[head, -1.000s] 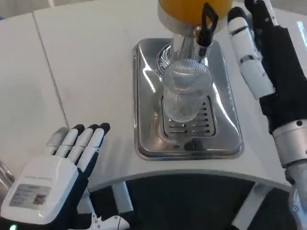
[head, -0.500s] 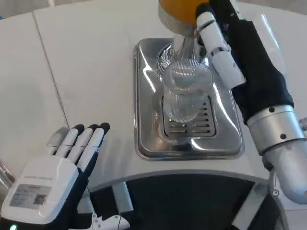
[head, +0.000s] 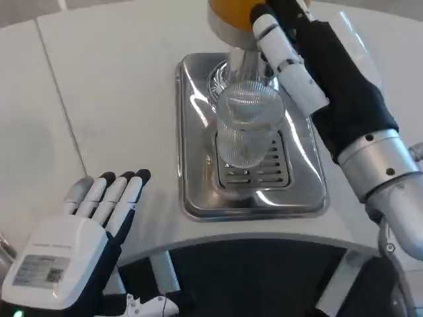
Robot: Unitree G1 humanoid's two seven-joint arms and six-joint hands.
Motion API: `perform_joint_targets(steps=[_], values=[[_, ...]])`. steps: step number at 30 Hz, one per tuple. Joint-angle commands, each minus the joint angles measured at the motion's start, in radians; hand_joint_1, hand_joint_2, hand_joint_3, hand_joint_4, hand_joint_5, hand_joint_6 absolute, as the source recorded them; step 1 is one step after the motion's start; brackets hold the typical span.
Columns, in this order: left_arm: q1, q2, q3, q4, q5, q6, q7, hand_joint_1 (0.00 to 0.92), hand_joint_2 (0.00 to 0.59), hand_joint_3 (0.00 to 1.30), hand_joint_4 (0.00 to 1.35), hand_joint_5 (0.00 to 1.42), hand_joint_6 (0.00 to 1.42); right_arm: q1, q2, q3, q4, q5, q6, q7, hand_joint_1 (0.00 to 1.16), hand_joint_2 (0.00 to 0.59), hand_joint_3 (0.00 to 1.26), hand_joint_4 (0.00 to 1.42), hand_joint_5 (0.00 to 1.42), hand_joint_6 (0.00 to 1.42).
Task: Grasp the cup under the faucet to collect the drink, then remove the cup.
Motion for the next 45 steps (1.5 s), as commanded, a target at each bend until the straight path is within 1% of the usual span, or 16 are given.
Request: perform_joint_targets(steps=[1, 5, 7, 9, 11, 12, 14, 15, 18, 21, 26, 28, 34, 40, 45], values=[[0.004, -0.006, -0.011, 0.009, -0.002, -0.004, -0.009, 0.0, 0.022, 0.0, 0.0, 0.0, 0.0, -0.035, -0.082, 0.054, -0.02, -0.035, 0.068, 0.058, 0.0, 0.551, 0.0, 0.0, 0.0, 0.0], [-0.006, -0.008, -0.02, 0.014, 0.001, -0.004, -0.01, 0.0, 0.026, 0.0, 0.0, 0.0, 0.0, -0.073, -0.154, 0.105, -0.041, -0.093, 0.099, 0.097, 0.0, 0.555, 0.0, 0.0, 0.0, 0.0], [-0.014, -0.009, -0.025, 0.017, 0.002, -0.003, -0.01, 0.0, 0.027, 0.0, 0.0, 0.0, 0.0, -0.088, -0.197, 0.142, -0.051, -0.138, 0.113, 0.128, 0.0, 0.557, 0.0, 0.0, 0.0, 0.0], [-0.021, -0.01, -0.028, 0.018, 0.001, -0.002, -0.01, 0.0, 0.028, 0.0, 0.0, 0.0, 0.0, -0.096, -0.227, 0.172, -0.063, -0.179, 0.129, 0.153, 0.0, 0.559, 0.0, 0.0, 0.0, 0.0], [-0.03, -0.012, -0.033, 0.021, 0.001, 0.0, -0.008, 0.0, 0.028, 0.0, 0.0, 0.0, 0.0, -0.098, -0.265, 0.211, -0.076, -0.24, 0.15, 0.19, 0.0, 0.562, 0.0, 0.0, 0.0, 0.0], [-0.034, -0.014, -0.035, 0.023, 0.0, 0.001, -0.005, 0.0, 0.028, 0.0, 0.0, 0.0, 0.0, -0.097, -0.283, 0.226, -0.083, -0.267, 0.157, 0.209, 0.0, 0.573, 0.0, 0.0, 0.0, 0.0], [-0.041, -0.018, -0.039, 0.027, 0.002, 0.002, -0.001, 0.0, 0.027, 0.0, 0.0, 0.0, 0.0, -0.093, -0.3, 0.244, -0.093, -0.304, 0.162, 0.233, 0.0, 0.576, 0.0, 0.0, 0.0, 0.0], [-0.045, -0.021, -0.042, 0.03, 0.001, 0.002, 0.0, 0.0, 0.026, 0.0, 0.0, 0.0, 0.0, -0.091, -0.315, 0.257, -0.1, -0.332, 0.156, 0.249, 0.0, 0.577, 0.0, 0.0, 0.0, 0.0], [-0.058, -0.032, -0.052, 0.035, 0.004, 0.001, 0.005, 0.0, 0.024, 0.0, 0.0, 0.0, 0.0, -0.091, -0.336, 0.28, -0.109, -0.4, 0.145, 0.29, 0.0, 0.578, 0.0, 0.0, 0.0, 0.0], [-0.077, -0.055, -0.062, 0.039, 0.015, 0.01, 0.016, 0.0, 0.021, 0.0, 0.0, 0.0, 0.0, -0.086, -0.333, 0.266, -0.11, -0.428, 0.149, 0.315, 0.0, 0.581, 0.0, 0.0, 0.0, 0.0], [-0.14, -0.088, -0.066, 0.082, 0.016, 0.046, 0.022, 0.0, 0.019, 0.0, 0.0, 0.0, 0.0, -0.08, -0.317, 0.23, -0.113, -0.441, 0.144, 0.328, 0.0, 0.586, 0.0, 0.0, 0.0, 0.0], [-0.168, -0.095, -0.064, 0.102, 0.01, 0.06, 0.024, 0.0, 0.018, 0.0, 0.0, 0.0, 0.0, -0.076, -0.311, 0.219, -0.119, -0.446, 0.139, 0.324, 0.0, 0.586, 0.0, 0.0, 0.0, 0.0], [-0.272, -0.102, -0.08, 0.188, 0.014, 0.1, 0.037, 0.0, 0.022, 0.0, 0.0, 0.0, 0.0, -0.066, -0.3, 0.211, -0.128, -0.473, 0.136, 0.337, 0.0, 0.586, 0.0, 0.0, 0.0, 0.0], [-0.332, -0.119, -0.114, 0.229, 0.017, 0.125, 0.043, 0.001, 0.026, 0.0, 0.0, 0.0, 0.0, -0.069, -0.288, 0.199, -0.127, -0.485, 0.131, 0.354, 0.0, 0.586, 0.0, 0.0, 0.0, 0.0], [-0.362, -0.128, -0.136, 0.248, 0.017, 0.138, 0.047, 0.003, 0.028, 0.0, 0.0, 0.0, 0.0, -0.058, -0.272, 0.195, -0.127, -0.497, 0.122, 0.355, 0.0, 0.586, 0.0, 0.0, 0.0, 0.0]])
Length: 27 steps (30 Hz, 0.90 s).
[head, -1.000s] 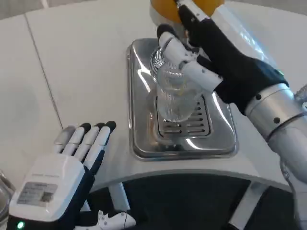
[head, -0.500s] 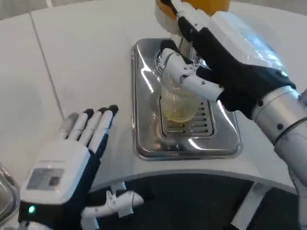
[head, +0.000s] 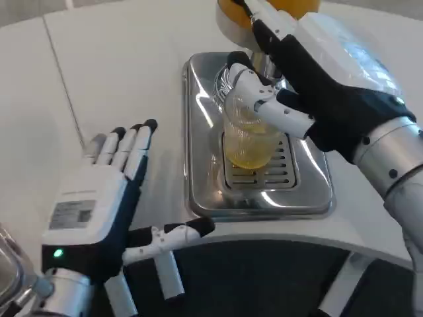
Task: Grasp the cup under the faucet to collect the drink, then remove the cup.
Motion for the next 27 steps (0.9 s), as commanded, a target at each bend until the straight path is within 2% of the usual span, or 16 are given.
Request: perform_joint_targets(steps=[1, 10, 15, 20, 23, 27], values=[[-0.022, -0.01, -0.021, 0.021, 0.006, 0.015, 0.017, 0.004, 0.029, 0.0, 0.0, 0.0, 0.0, 0.036, 0.008, -0.001, 0.001, -0.005, -0.009, 0.022, 0.0, 0.586, 0.0, 0.0, 0.0, 0.0], [-0.057, -0.013, -0.044, 0.049, 0.002, 0.033, 0.024, 0.007, 0.032, 0.0, 0.0, 0.0, 0.0, 0.047, 0.018, -0.019, 0.004, -0.009, -0.016, 0.022, 0.0, 0.586, 0.0, 0.0, 0.0, 0.0], [-0.074, -0.015, -0.056, 0.066, -0.001, 0.037, 0.026, 0.007, 0.033, 0.0, 0.0, 0.0, 0.0, 0.087, 0.036, -0.045, -0.019, -0.017, -0.03, -0.009, 0.0, 0.586, 0.0, 0.0, 0.0, 0.0], [-0.087, -0.014, -0.073, 0.074, 0.003, 0.034, 0.03, 0.007, 0.033, 0.0, 0.0, 0.0, 0.0, 0.246, 0.128, -0.068, -0.096, -0.086, -0.055, -0.167, 0.0, 0.586, 0.0, 0.0, 0.0, 0.0], [-0.089, -0.01, -0.077, 0.079, -0.001, 0.033, 0.035, 0.007, 0.033, 0.0, 0.0, 0.0, 0.0, 0.35, 0.209, -0.087, -0.123, -0.07, -0.074, -0.266, 0.0, 0.586, 0.0, 0.0, 0.0, 0.0], [-0.092, -0.004, -0.081, 0.086, -0.004, 0.026, 0.045, 0.007, 0.033, 0.0, 0.0, 0.0, 0.0, 0.428, 0.277, -0.102, -0.138, -0.052, -0.103, -0.329, 0.0, 0.586, 0.0, 0.0, 0.0, 0.0]])
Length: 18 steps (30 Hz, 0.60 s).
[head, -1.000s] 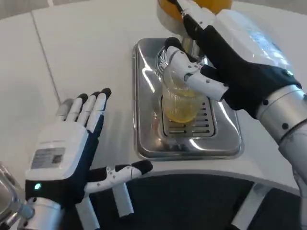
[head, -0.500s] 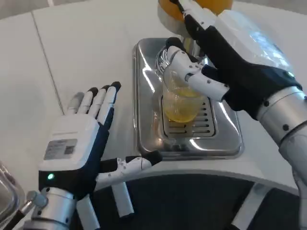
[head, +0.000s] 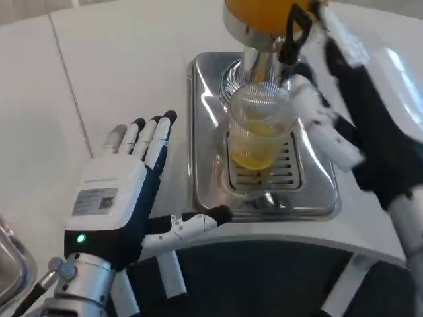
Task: Grasp the cup under the faucet to collect the drink, then remove the cup.
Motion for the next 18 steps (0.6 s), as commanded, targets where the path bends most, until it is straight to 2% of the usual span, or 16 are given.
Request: perform_joint_targets(steps=[1, 5, 7, 11, 13, 18], values=[[-0.001, 0.005, -0.009, 0.016, -0.003, -0.008, 0.021, 0.007, 0.033, 0.0, 0.0, 0.0, 0.0, 0.084, 0.063, -0.018, -0.034, 0.021, -0.044, -0.079, 0.0, 0.586, 0.0, 0.0, 0.0, 0.0], [-0.017, 0.002, -0.01, 0.03, -0.007, 0.001, 0.021, 0.007, 0.033, 0.0, 0.0, 0.0, 0.0, 0.163, 0.095, 0.002, -0.08, 0.004, -0.088, -0.116, 0.0, 0.586, 0.0, 0.0, 0.0, 0.0], [-0.039, -0.004, -0.008, 0.049, -0.011, 0.013, 0.021, 0.011, 0.033, 0.0, 0.0, 0.0, 0.0, 0.213, 0.094, 0.001, -0.11, 0.022, -0.143, -0.141, 0.0, 0.586, 0.0, 0.0, 0.0, 0.0], [-0.068, -0.002, -0.009, 0.076, -0.023, 0.013, 0.021, 0.016, 0.032, 0.0, 0.0, 0.0, 0.01, 0.273, 0.06, -0.026, -0.143, 0.038, -0.227, -0.137, 0.0, 0.586, 0.0, 0.0, 0.0, 0.0], [-0.083, 0.002, -0.012, 0.093, -0.032, 0.003, 0.025, 0.018, 0.032, 0.0, 0.0, 0.0, 0.01, 0.3, 0.023, -0.064, -0.148, 0.058, -0.257, -0.103, 0.01, 0.586, 0.0, 0.0, 0.0, 0.0], [-0.105, -0.003, -0.022, 0.12, -0.058, -0.011, 0.032, 0.02, 0.032, 0.0, 0.0, 0.0, 0.01, 0.343, -0.034, -0.124, -0.144, 0.106, -0.307, -0.058, 0.02, 0.584, 0.0, 0.0, 0.0, 0.0]])
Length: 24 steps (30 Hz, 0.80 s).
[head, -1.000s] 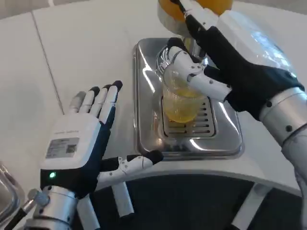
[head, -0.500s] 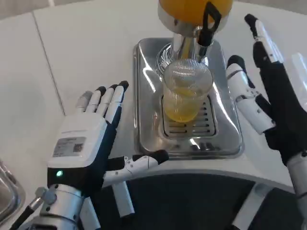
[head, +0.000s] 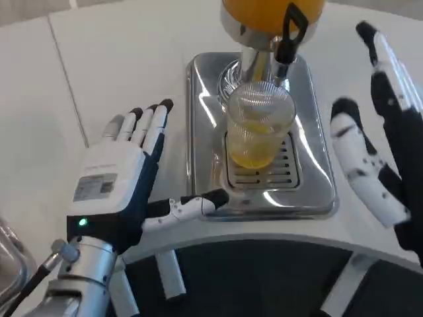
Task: Grasp the cup under the faucet to collect the drink, then remove the cup.
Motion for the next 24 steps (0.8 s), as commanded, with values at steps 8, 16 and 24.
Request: perform_joint_targets(steps=[8, 16, 24], values=[[-0.049, -0.028, -0.031, 0.082, -0.058, -0.037, 0.027, 0.019, 0.023, 0.0, 0.0, 0.0, 0.02, 0.094, -0.165, -0.103, 0.014, 0.075, -0.197, 0.063, 0.33, 0.445, 0.0, 0.0, 0.0, 0.0], [-0.087, -0.049, -0.028, 0.133, -0.113, -0.065, 0.061, 0.022, 0.022, 0.0, 0.0, 0.0, 0.03, 0.255, -0.196, -0.17, -0.015, 0.114, -0.321, 0.046, 0.34, 0.435, 0.0, 0.0, 0.0, 0.0], [-0.134, -0.08, -0.039, 0.193, -0.144, -0.088, 0.107, 0.088, 0.019, 0.0, 0.0, 0.04, 0.06, 0.369, -0.177, -0.222, -0.052, 0.155, -0.379, 0.045, 0.34, 0.427, 0.0, 0.0, 0.0, 0.0]])
